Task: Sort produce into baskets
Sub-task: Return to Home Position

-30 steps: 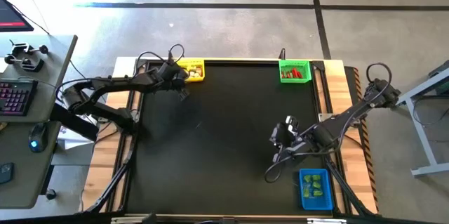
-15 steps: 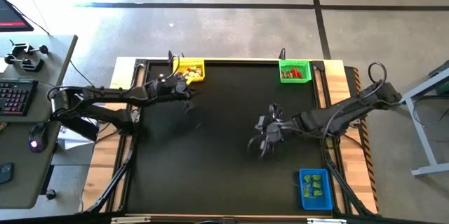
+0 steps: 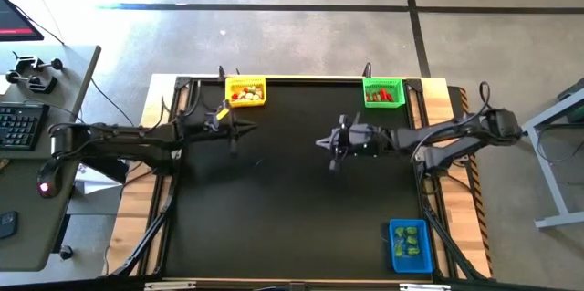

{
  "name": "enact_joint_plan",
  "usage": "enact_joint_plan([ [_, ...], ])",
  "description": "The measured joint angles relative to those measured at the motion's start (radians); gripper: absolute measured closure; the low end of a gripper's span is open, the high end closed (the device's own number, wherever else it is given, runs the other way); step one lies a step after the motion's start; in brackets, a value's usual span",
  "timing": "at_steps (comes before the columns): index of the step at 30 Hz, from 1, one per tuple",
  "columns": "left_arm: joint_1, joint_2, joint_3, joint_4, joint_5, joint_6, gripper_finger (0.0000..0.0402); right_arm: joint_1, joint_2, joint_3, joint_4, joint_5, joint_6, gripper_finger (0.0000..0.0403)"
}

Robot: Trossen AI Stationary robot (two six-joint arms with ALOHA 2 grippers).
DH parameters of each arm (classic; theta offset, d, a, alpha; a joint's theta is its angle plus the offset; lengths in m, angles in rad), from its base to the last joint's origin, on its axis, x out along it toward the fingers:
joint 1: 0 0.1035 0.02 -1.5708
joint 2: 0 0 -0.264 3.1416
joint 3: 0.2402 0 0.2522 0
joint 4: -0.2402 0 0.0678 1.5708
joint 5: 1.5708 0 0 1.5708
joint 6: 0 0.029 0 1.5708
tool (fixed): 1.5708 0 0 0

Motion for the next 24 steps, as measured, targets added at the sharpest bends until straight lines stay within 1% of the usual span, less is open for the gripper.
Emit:
enact_joint_plan([
  [4, -0.018, -0.088, -0.055, 0.000, 0.001, -0.003, 0.0401, -0.059, -0.024, -0.051, 0.098, -0.100, -0.025, 0.0403],
  [6, -0.030, -0.125, -0.078, -0.003, 0.001, -0.009, 0.0401, -0.076, -0.056, -0.086, 0.131, -0.100, -0.025, 0.0403],
  [9, -0.047, -0.174, -0.097, -0.006, 0.001, -0.018, 0.0401, -0.080, -0.130, -0.146, 0.156, -0.071, -0.028, 0.0403],
  [13, -0.072, -0.233, -0.128, -0.001, -0.005, 0.005, 0.0401, -0.057, -0.267, -0.237, 0.162, 0.013, -0.024, 0.0403],
  [15, -0.081, -0.272, -0.153, -0.001, -0.019, -0.003, 0.0401, -0.048, -0.337, -0.287, 0.156, 0.038, -0.015, 0.0403],
  [18, -0.092, -0.328, -0.185, 0.000, -0.042, -0.028, 0.0401, -0.045, -0.438, -0.347, 0.158, 0.042, 0.003, 0.0403],
  [23, -0.110, -0.415, -0.240, 0.007, -0.107, -0.026, 0.0401, -0.042, -0.573, -0.443, 0.154, 0.136, 0.015, 0.0403],
  [24, -0.113, -0.433, -0.242, -0.019, -0.118, -0.025, 0.0401, -0.039, -0.597, -0.460, 0.152, 0.156, 0.020, 0.0403],
])
